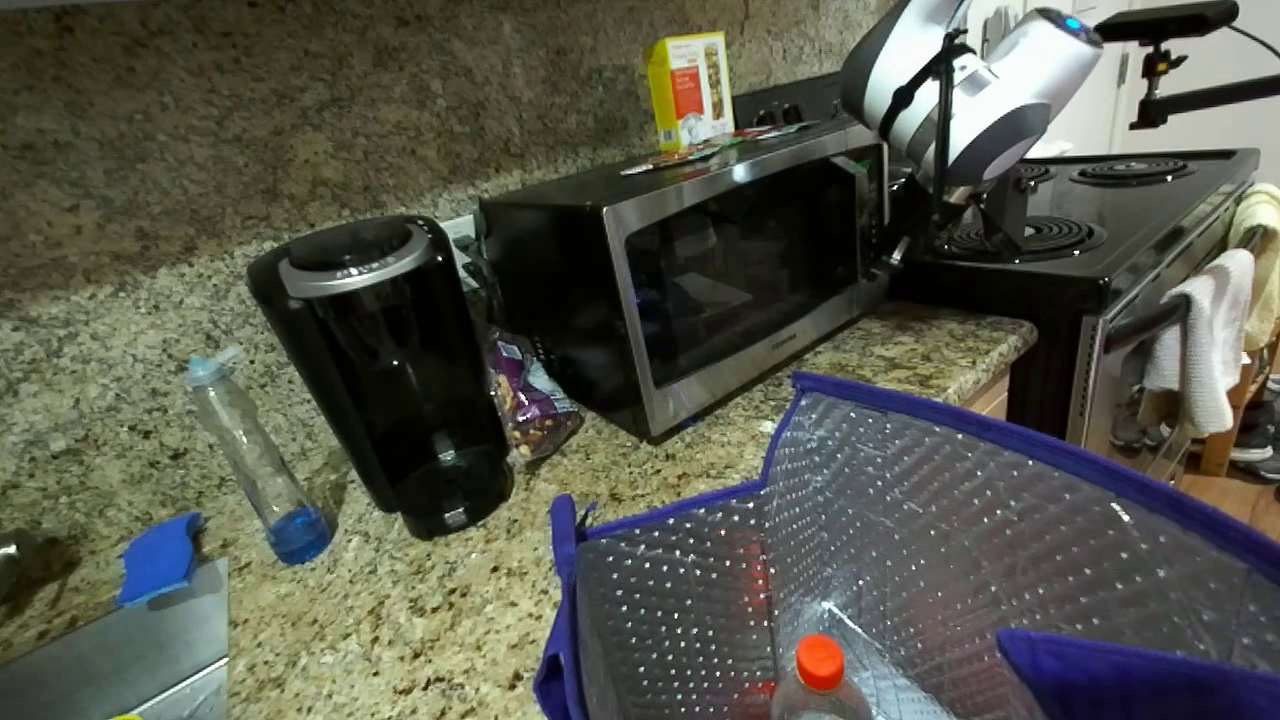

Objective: Push a button on the microwave

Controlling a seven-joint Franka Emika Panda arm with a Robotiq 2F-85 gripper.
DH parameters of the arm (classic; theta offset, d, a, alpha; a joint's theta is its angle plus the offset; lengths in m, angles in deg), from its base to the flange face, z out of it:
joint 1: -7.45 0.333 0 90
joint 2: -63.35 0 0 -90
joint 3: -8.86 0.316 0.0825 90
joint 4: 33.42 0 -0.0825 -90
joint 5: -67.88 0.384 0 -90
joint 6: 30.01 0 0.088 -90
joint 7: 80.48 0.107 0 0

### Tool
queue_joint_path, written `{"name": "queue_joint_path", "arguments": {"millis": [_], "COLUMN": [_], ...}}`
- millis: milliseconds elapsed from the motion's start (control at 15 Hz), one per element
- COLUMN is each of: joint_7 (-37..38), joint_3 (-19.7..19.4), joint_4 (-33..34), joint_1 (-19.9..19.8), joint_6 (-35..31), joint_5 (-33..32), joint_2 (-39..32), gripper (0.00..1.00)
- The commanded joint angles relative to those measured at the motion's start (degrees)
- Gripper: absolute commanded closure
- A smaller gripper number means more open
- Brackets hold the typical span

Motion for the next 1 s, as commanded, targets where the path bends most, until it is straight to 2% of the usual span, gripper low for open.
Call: {"name": "queue_joint_path", "arguments": {"millis": [0, 533, 933], "joint_7": [-0.76, -0.8, -1.07], "joint_3": [0.64, 0.61, 0.26], "joint_4": [1.92, 1.45, 2.52], "joint_1": [0.8, 1.38, 1.98], "joint_6": [1.68, 1.68, -1.06], "joint_5": [0.74, 0.48, 0.19], "joint_2": [2.01, 3.17, 3.72], "gripper": [0.95, 0.95, 0.95]}}
